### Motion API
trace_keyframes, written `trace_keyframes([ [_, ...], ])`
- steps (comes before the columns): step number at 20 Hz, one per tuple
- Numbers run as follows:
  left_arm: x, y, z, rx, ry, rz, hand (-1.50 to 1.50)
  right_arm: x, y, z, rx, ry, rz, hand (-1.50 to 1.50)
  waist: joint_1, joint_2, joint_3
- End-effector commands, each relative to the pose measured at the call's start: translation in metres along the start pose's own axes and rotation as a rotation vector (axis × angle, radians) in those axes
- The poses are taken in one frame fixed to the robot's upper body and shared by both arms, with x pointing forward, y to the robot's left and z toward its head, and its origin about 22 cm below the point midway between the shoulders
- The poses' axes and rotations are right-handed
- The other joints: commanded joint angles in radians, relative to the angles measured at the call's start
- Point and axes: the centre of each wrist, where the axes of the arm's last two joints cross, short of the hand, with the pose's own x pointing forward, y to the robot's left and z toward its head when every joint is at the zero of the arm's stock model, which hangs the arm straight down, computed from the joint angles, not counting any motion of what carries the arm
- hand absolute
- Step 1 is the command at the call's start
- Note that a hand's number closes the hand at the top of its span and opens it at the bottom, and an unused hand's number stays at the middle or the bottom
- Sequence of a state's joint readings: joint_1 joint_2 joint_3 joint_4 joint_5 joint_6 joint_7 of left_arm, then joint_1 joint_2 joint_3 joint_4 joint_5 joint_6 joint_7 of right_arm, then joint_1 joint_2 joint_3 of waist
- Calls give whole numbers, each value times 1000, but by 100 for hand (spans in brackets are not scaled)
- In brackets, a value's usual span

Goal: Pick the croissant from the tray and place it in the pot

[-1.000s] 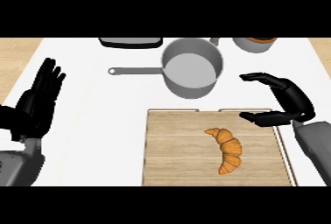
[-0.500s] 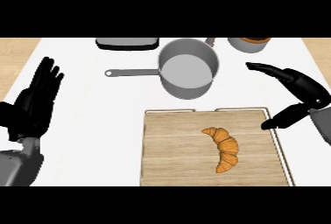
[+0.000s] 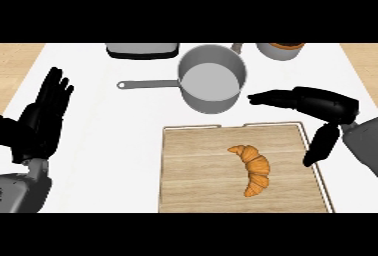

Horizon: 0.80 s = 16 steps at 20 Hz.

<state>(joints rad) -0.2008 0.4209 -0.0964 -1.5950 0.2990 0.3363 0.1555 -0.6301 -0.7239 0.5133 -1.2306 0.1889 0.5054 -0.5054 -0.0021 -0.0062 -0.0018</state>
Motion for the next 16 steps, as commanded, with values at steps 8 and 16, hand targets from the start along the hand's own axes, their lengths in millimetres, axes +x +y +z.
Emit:
trace_keyframes([
  [8,8,-5,17,6,-27,-6,0,51,42,-24,177,121,65,-150,2,4,2],
  [16,-10,0,-7,0,9,2,0,45,82,-20,188,191,125,-150,-3,6,2],
])
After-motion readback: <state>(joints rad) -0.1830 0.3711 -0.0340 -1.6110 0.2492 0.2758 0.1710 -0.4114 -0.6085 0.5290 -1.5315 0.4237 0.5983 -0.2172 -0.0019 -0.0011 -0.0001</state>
